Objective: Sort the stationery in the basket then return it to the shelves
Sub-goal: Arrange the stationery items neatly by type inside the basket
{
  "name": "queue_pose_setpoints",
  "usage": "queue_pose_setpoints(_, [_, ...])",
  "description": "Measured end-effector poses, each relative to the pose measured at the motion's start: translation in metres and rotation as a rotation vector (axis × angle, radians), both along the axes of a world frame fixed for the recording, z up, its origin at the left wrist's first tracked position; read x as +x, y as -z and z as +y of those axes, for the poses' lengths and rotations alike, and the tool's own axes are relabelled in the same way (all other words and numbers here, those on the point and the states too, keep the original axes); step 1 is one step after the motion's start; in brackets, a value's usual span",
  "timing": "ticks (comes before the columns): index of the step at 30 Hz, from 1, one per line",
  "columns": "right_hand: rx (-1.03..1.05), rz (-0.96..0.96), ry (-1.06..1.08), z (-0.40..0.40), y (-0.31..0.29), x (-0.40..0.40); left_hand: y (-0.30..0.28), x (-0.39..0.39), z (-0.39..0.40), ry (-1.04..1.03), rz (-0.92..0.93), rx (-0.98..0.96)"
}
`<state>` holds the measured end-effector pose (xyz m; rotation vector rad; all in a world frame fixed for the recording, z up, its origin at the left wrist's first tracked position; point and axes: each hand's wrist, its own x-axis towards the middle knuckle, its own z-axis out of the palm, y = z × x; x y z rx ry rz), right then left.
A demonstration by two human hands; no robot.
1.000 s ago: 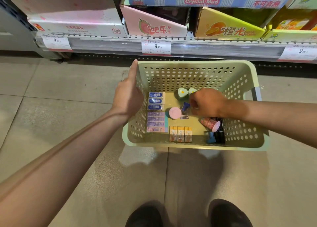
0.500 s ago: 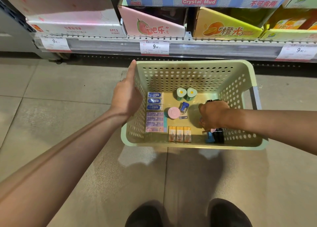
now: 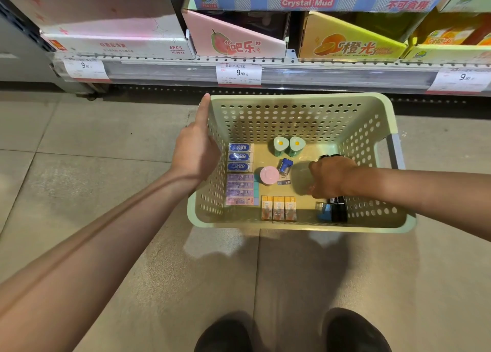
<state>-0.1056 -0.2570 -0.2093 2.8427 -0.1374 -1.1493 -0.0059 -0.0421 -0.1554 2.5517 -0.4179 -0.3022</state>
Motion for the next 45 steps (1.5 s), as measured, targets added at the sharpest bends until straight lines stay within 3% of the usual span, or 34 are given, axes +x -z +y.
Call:
queue_pose_setpoints(7, [0.244,-0.176,0.058,-0.003,-0.003,0.002,-0.003,-0.001,-0.001,-0.009,0.019,0.013])
queue_pose_setpoints(16, [0.356,-0.331,0.067,0.002,-0.005,0.002,-0.003,-0.001,-0.001,-0.015,0.028,-0.004])
queue_pose_setpoints(38, [0.313,-0.314,-0.071,0.015,0.012,0.009,0.001,0.001,0.0,-0.011,0.012,0.003])
queue_pose_setpoints(43, [0.343,-0.482,0.013,0.0,0.001,0.027,0.003,0.002,0.001,0.003,0.005,0.005])
queue_pose_setpoints(45, [0.334,-0.508,-0.054,-0.008,0.0,0.037,0.003,0.002,0.001,0.001,0.009,-0.002])
